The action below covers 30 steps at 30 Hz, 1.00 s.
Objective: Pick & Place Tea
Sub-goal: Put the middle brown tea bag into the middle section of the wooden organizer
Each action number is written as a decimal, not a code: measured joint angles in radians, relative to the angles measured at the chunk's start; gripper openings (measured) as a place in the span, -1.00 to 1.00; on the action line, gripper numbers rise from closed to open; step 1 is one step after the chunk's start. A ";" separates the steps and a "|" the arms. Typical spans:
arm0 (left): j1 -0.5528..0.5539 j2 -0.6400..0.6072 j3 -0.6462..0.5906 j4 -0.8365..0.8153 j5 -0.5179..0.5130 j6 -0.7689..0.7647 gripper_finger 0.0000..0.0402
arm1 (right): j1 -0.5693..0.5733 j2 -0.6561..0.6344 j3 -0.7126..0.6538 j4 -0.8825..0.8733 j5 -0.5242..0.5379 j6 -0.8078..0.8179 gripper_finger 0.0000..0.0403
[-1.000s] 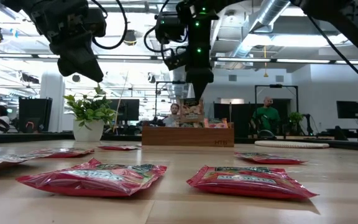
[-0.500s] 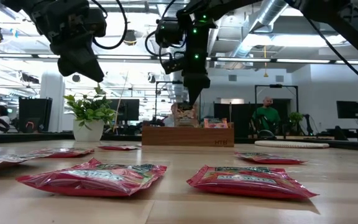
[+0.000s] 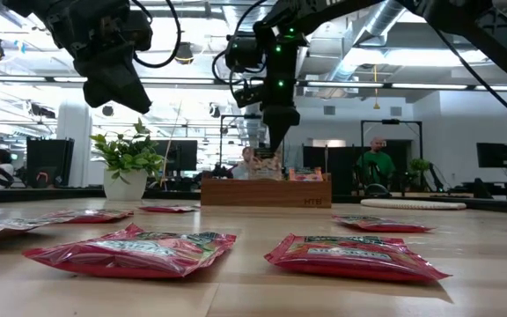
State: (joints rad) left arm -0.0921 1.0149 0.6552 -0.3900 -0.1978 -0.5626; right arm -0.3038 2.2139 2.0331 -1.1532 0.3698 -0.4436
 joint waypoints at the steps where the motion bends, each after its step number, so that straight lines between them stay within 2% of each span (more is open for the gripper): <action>1: 0.000 0.000 0.000 0.000 0.000 -0.001 -0.70 | 0.000 0.000 0.000 0.002 -0.007 -0.001 -1.00; 8: 0.000 0.000 0.000 0.000 0.000 -0.004 -0.70 | -0.012 0.000 -0.005 0.017 -0.039 -0.011 -1.00; 17: 0.000 0.000 0.000 0.001 -0.003 -0.008 -0.70 | -0.016 0.000 -0.103 0.066 -0.031 -0.020 -1.00; 30: 0.000 0.000 0.000 0.002 -0.016 -0.008 -0.70 | -0.012 0.000 -0.105 0.103 -0.009 -0.054 -1.00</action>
State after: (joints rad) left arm -0.0923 1.0149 0.6552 -0.3883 -0.2138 -0.5701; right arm -0.3157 2.2139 1.9278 -1.0504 0.3611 -0.4977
